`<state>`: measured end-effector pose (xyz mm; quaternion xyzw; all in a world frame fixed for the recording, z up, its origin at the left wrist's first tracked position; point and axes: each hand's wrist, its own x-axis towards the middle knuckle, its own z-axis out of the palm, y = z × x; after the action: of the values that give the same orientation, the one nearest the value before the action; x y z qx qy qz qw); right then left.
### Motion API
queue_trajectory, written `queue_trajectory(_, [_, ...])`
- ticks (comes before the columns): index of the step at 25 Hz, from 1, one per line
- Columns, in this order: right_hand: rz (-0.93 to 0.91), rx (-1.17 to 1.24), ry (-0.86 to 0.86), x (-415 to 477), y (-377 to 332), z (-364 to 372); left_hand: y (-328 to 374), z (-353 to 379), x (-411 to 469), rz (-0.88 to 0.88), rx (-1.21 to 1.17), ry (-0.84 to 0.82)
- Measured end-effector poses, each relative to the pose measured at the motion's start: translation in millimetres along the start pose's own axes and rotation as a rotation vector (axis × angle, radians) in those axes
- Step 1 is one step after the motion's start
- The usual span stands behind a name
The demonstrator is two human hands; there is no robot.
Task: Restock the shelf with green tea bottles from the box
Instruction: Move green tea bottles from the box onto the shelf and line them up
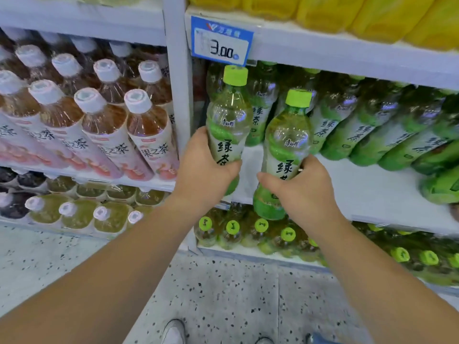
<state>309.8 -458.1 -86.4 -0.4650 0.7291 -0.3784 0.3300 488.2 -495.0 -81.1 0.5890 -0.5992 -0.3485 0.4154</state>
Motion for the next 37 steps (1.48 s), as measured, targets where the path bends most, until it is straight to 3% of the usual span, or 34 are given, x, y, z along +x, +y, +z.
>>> queue_trajectory(6, [-0.129, 0.048, 0.046, 19, 11, 12, -18, 13, 7, 0.054, -0.043, 0.01])
queue_trajectory(15, [-0.251, 0.11, -0.019, 25, 30, 24, -37, 20, 8, 0.063, -0.114, -0.01])
queue_trajectory(20, [-0.229, 0.024, -0.114, 18, 53, 22, -49, 18, 6, 0.008, 0.026, -0.071])
queue_trajectory(23, [-0.231, -0.071, -0.082, 10, 75, 22, -58, 28, -2, -0.075, 0.168, -0.129])
queue_trajectory(30, [-0.287, -0.044, -0.035, 39, 71, 43, -60, 56, 8, -0.141, 0.217, 0.085])
queue_trajectory(37, [-0.288, 0.06, -0.04, 54, 69, 64, -66, 61, 25, -0.134, 0.333, 0.112])
